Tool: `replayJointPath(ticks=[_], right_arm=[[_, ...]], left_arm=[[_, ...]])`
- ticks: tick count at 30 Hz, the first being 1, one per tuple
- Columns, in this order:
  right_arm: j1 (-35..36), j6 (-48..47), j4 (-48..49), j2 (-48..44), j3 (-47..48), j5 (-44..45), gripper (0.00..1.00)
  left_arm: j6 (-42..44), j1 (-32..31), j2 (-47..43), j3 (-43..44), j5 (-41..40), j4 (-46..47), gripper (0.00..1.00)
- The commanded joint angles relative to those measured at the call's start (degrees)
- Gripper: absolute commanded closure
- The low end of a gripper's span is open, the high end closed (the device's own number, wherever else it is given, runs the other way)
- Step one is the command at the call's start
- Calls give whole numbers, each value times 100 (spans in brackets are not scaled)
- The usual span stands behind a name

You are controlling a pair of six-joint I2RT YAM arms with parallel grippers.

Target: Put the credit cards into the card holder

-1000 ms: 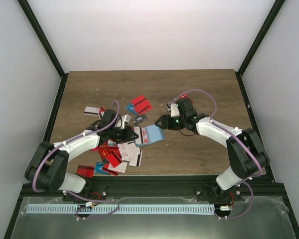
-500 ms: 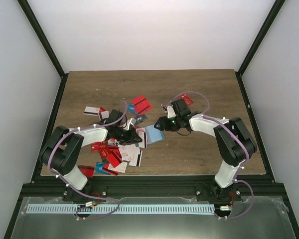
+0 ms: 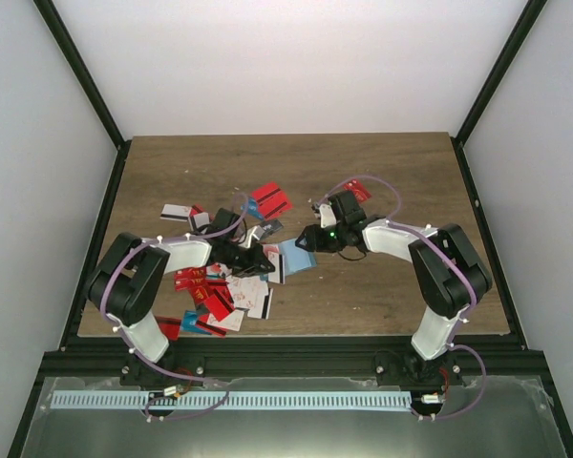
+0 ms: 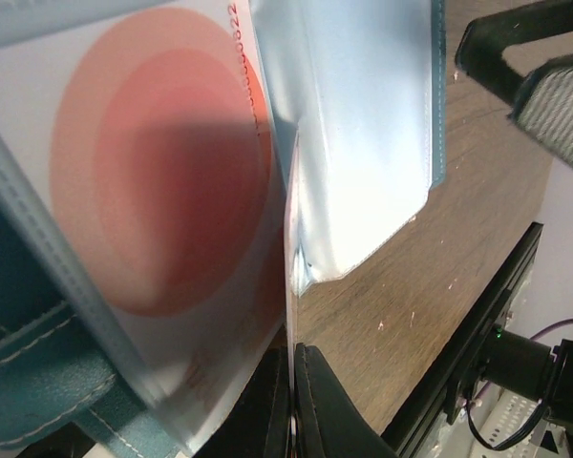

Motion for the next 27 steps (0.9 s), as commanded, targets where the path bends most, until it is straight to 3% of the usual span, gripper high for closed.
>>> replayJointPath(ticks=[1,27], right_arm=[[-31,-58,157,149,-139,-179,55],[-30,-143,202,309,-361,-239,59]], left_arm=[[62,16,127,155,43,108,96],[100,23,569,578,6,108,96]])
